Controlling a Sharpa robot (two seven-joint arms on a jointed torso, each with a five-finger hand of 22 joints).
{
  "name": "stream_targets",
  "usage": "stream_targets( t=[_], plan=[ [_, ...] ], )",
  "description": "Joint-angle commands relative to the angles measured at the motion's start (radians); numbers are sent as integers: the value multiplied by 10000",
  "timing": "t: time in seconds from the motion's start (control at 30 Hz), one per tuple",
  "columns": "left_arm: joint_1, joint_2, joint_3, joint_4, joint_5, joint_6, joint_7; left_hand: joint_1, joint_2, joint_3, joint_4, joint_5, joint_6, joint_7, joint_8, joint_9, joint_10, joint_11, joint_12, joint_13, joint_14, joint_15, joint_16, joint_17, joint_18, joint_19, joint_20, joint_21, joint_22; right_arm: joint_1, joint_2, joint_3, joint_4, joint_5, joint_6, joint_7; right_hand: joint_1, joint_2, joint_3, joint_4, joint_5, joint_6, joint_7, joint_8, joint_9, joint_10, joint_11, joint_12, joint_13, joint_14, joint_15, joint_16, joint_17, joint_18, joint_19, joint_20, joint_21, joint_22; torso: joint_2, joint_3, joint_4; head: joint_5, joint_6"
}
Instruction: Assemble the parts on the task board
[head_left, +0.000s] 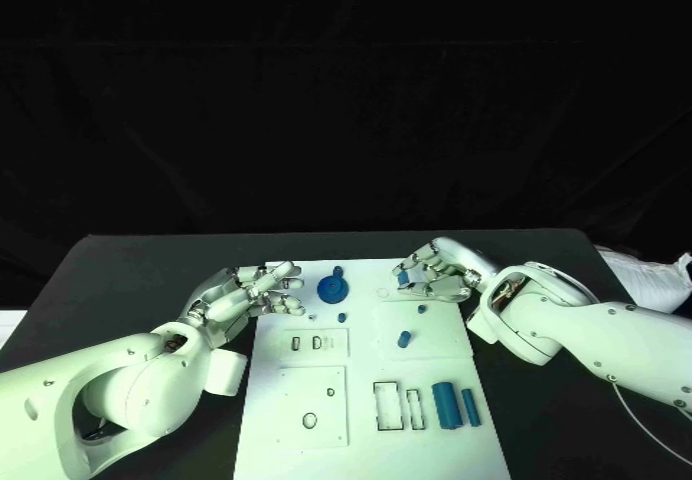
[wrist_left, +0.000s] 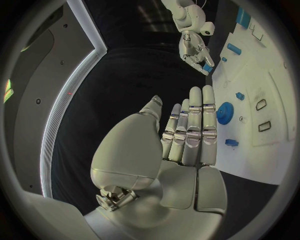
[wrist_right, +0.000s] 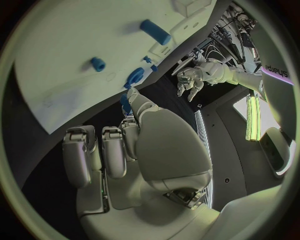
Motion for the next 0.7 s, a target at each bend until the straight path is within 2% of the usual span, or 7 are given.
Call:
stream_targets(
  t=[0.03, 0.13, 0.17, 0.33, 0.4, 0.7],
  plan=[
    [2, 47, 3, -25, 11, 165, 52, 7, 59, 6, -42, -58, -22, 50, -69, -4, 10, 54, -65, 15, 7, 19, -57, 10, 87, -58, 33, 36, 13, 21, 315, -7, 365, -597, -57, -1297, -174, 268, 1, 57, -33, 154, -61, 38, 187, 92, -102, -97, -883, 814, -69, 0, 1640, -134, 533, -87, 33, 2018, -52, -41, 58, 52, -56],
    [2, 66, 2, -56, 12, 169, 59, 7, 59, 6, -42, -58, -22, 50, -69, -4, 10, 54, -65, 15, 7, 19, -57, 10, 87, -58, 33, 36, 13, 16, 664, -23, 590, -823, 9, -1789, -166, 258, 16, 35, -26, 157, -69, 36, 191, 85, -110, -124, -897, 812, -74, -5, 1632, -132, 527, -88, 29, 2011, -59, -68, 78, 98, -106],
    [1, 70, 2, -67, 12, 169, 63, 7, 59, 6, -42, -58, -22, 50, -69, -4, 10, 54, -65, 15, 7, 19, -57, 10, 87, -58, 33, 36, 13, 13, 734, -30, 630, -872, 25, -1869, -164, 256, 18, 32, -24, 157, -70, 36, 192, 85, -111, -126, -898, 812, -75, -5, 1632, -132, 526, -89, 29, 2010, -55, -64, 65, 135, -111],
    [1, 81, 2, -147, 13, 155, 98, 11, 60, 6, -49, -56, -31, 54, -78, -6, 0, 57, -73, 13, 5, 21, -59, 21, 87, -63, 34, 42, 18, -48, 1294, -124, 877, -1464, 158, -2345, -163, 240, 31, 9, -14, 162, -73, 34, 197, 79, -117, -148, -910, 807, -80, -15, 1613, -129, 517, -91, 23, 1999, -73, -97, 91, 228, -238],
    [1, 78, 2, -182, 16, 146, 114, 11, 60, 6, -49, -56, -31, 54, -78, -6, 0, 57, -73, 13, 5, 21, -59, 21, 87, -63, 34, 42, 18, -108, 1554, -184, 900, -2007, 192, -2452, -179, 223, 30, 5, -6, 164, -71, 32, 200, 80, -117, -149, -909, 807, -82, -16, 1612, -129, 517, -92, 22, 1998, -67, -88, 63, 312, -291],
    [1, 63, 2, -224, 21, 137, 138, 11, 60, 6, -49, -56, -31, 54, -78, -6, 0, 57, -73, 13, 5, 21, -59, 21, 87, -63, 34, 42, 18, -385, 2203, -326, 714, -3113, 487, -2832, -227, 183, 23, 4, 0, 171, -71, 28, 207, 72, -116, -186, -928, 802, -84, -29, 1589, -126, 509, -95, 17, 1989, -60, -81, 73, 409, -393]
  ],
)
